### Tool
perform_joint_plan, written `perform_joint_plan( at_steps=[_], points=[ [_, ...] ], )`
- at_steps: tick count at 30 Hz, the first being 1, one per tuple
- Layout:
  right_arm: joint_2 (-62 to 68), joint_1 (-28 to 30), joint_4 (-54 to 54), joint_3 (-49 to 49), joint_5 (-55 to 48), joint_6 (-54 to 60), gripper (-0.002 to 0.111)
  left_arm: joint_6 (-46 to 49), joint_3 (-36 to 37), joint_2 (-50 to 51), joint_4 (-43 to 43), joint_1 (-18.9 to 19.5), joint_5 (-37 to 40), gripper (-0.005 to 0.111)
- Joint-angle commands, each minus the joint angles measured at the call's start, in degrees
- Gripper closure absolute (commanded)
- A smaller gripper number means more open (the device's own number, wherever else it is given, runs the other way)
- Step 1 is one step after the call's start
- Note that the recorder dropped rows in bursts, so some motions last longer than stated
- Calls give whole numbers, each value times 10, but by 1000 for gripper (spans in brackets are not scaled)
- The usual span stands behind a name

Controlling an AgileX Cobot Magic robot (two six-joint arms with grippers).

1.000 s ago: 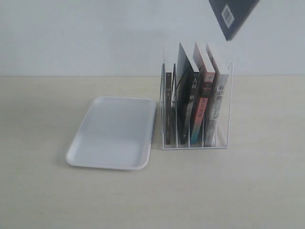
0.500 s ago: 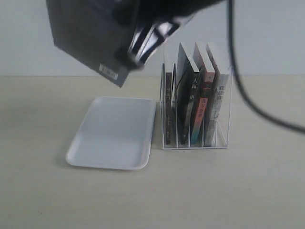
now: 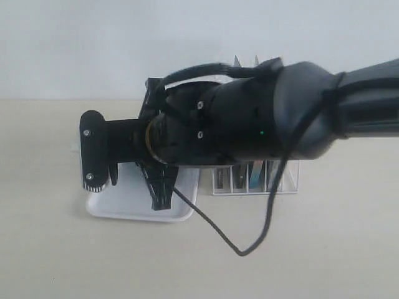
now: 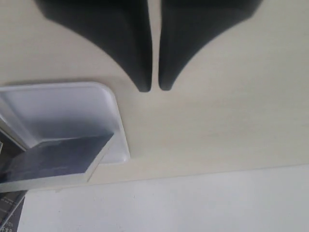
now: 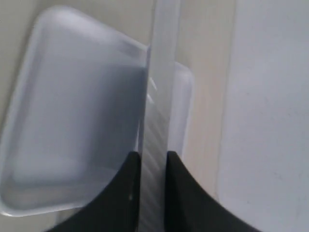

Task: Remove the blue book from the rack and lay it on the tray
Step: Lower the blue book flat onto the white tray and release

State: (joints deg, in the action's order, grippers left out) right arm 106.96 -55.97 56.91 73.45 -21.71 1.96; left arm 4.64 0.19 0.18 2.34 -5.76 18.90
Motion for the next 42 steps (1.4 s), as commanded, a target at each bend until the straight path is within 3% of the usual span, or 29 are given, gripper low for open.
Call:
perform_joint_plan(
  at_steps=[1, 28, 30, 38, 42],
  points=[
    [28, 0, 215, 29, -28, -185, 109, -4, -2, -2, 0, 0, -9, 102],
    [92, 29, 202, 32, 24, -235, 107, -4, -2, -2, 0, 0, -9, 102],
    [92, 29, 202, 32, 24, -239, 103, -4, -2, -2, 0, 0, -9, 102],
    [91, 29, 175, 32, 6, -257, 63, -4, -2, -2, 0, 0, -9, 102],
    [89, 29, 155, 32, -7, -260, 56, -4, -2, -2, 0, 0, -9, 102]
  ],
)
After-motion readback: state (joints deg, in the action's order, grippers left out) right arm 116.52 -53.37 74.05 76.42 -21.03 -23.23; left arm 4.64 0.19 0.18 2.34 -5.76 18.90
